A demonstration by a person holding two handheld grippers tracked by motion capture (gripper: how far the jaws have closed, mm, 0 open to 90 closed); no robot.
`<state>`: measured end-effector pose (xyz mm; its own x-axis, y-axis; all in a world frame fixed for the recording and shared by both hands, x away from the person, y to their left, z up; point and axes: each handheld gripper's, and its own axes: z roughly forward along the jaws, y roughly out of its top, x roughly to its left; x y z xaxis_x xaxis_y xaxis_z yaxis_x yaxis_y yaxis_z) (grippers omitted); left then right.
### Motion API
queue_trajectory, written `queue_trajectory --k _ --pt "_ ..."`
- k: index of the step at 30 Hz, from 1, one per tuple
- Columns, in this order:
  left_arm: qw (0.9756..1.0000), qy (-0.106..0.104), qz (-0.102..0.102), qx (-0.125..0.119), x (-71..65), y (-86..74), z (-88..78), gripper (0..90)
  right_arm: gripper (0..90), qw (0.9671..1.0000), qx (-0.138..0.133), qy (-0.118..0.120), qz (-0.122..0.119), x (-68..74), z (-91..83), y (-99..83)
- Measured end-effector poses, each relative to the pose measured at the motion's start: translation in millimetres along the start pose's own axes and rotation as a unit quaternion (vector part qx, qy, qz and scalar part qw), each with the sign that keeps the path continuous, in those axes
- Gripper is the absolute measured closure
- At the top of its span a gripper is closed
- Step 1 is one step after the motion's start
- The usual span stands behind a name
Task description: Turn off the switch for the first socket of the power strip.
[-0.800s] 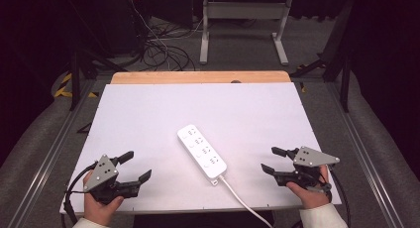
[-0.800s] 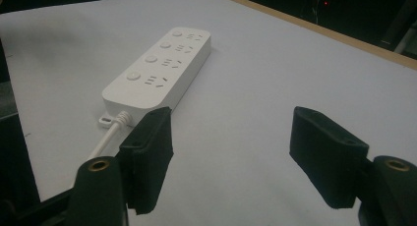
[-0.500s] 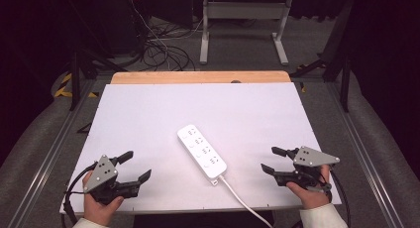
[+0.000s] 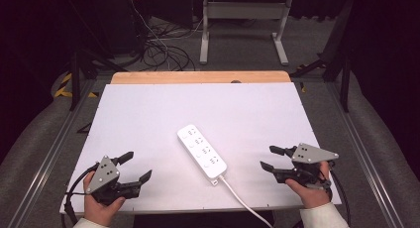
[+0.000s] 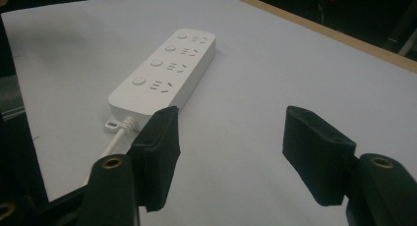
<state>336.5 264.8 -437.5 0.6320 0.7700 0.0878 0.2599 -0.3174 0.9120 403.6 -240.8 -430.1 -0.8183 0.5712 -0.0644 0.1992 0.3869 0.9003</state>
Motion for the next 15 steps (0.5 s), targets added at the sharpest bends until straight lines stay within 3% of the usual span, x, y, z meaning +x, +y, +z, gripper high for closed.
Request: queue_trajectory --k 6,12,15 --pt "1.0000 0.001 -0.001 0.000 0.4 0.2 -0.8 20.1 47.4 0.9998 0.010 0.017 -0.006 2.3 6.9 13.3" --pt "1.0000 0.001 -0.004 0.000 1.1 -0.3 -1.0 20.2 61.1 0.9987 0.011 0.049 -0.011 5.2 16.3 26.7" --pt "1.0000 0.001 -0.002 0.000 1.0 -0.2 -1.4 20.3 62.0 0.9980 0.014 0.059 -0.016 7.9 22.2 32.3"
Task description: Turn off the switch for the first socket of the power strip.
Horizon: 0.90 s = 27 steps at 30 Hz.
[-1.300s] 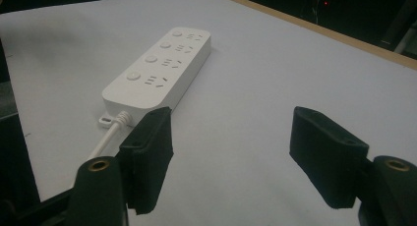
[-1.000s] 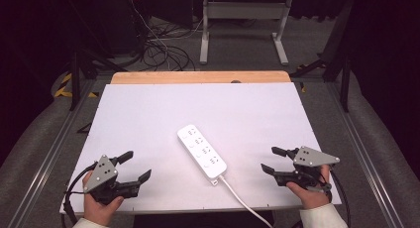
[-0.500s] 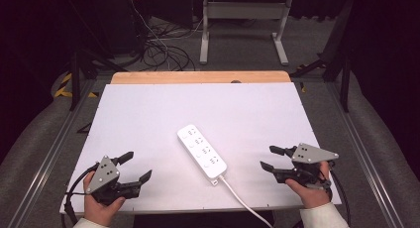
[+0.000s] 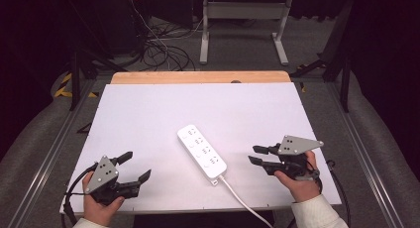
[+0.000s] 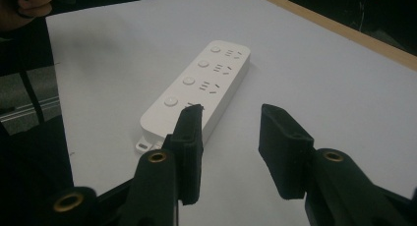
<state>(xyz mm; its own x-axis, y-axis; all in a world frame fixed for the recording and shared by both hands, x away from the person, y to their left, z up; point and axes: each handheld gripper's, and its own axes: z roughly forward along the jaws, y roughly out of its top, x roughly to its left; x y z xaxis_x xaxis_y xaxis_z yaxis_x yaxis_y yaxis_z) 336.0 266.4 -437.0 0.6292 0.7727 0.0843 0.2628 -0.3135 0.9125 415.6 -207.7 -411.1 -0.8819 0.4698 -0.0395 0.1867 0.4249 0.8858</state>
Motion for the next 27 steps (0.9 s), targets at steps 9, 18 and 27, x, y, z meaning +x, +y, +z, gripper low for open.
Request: queue_trajectory --k 9,18,27 --pt "1.0000 0.000 -0.004 0.000 -0.8 -0.1 0.4 20.3 62.5 0.9998 0.004 0.016 -0.013 5.6 17.7 15.9" --pt "1.0000 0.002 0.000 0.000 0.2 -0.3 0.3 20.3 62.5 0.9991 0.007 0.034 -0.025 11.8 35.7 30.5" --pt "1.0000 0.005 0.001 0.001 0.7 -0.3 0.9 20.4 62.5 0.9983 0.008 0.050 -0.029 16.5 51.4 41.4"
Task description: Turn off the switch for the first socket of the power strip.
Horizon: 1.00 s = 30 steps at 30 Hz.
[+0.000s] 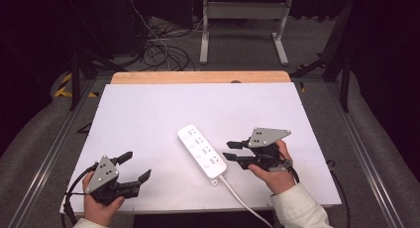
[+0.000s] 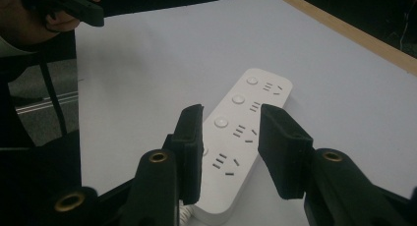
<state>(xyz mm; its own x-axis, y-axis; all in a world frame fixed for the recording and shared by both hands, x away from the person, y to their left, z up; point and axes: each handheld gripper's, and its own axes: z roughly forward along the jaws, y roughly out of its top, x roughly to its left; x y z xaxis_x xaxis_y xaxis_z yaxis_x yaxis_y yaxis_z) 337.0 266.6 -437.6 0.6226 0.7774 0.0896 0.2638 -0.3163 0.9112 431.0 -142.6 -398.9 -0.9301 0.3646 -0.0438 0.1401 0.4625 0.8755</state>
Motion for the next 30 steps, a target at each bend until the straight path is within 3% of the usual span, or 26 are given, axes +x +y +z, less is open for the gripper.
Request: queue_trajectory --k 19,30 --pt "1.0000 0.004 -0.002 0.001 0.5 -0.4 -0.3 20.8 63.3 0.9991 0.023 0.036 -0.007 4.2 46.9 18.4" --pt "1.0000 0.001 -0.003 0.001 0.4 -0.5 -0.6 20.8 63.5 0.9985 0.028 0.047 -0.005 5.8 60.9 20.8"
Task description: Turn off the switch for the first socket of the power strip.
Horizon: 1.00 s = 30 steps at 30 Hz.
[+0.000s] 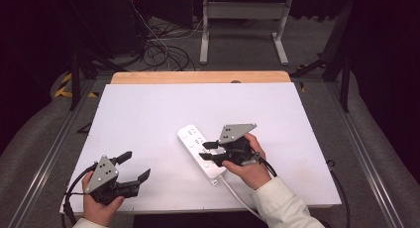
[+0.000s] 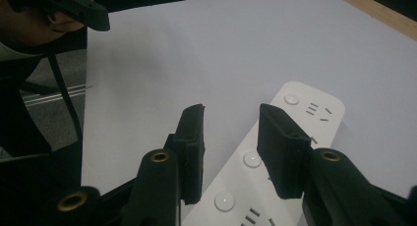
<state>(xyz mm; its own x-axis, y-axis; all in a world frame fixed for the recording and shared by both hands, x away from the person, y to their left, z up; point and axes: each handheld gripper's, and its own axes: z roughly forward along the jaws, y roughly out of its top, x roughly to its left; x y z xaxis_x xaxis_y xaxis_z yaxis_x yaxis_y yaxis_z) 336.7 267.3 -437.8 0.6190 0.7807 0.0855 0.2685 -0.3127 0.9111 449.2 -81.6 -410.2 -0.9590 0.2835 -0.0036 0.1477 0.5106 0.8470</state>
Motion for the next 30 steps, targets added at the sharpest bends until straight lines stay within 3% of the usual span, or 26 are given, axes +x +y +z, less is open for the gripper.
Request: queue_trajectory --k 4,11,14,17,23,30 --pt "1.0000 0.000 -0.001 -0.001 0.0 -0.1 -0.3 20.8 65.4 1.0000 0.007 -0.002 -0.003 -1.2 0.2 -1.0" --pt "1.0000 0.001 0.001 -0.001 -0.1 0.1 -0.1 20.7 90.0 0.9998 0.008 0.007 0.014 -5.1 -2.4 -1.7" --pt "1.0000 0.000 -0.001 0.000 0.0 0.0 0.0 20.7 90.0 0.9989 0.011 0.026 0.037 -8.5 -1.8 -1.9" --pt "1.0000 0.000 -0.001 0.000 0.2 -0.1 0.0 20.8 90.0 0.9984 0.025 0.030 0.041 -9.1 -0.7 -0.4" --pt "1.0000 0.000 -0.001 0.000 0.4 0.1 -0.2 20.8 90.0 0.9975 0.064 0.019 0.025 -7.5 7.2 3.3" --pt "1.0000 0.000 -0.003 -0.001 -0.1 0.0 -0.3 20.8 90.0 0.9934 0.113 0.015 0.013 -6.5 18.7 6.0"
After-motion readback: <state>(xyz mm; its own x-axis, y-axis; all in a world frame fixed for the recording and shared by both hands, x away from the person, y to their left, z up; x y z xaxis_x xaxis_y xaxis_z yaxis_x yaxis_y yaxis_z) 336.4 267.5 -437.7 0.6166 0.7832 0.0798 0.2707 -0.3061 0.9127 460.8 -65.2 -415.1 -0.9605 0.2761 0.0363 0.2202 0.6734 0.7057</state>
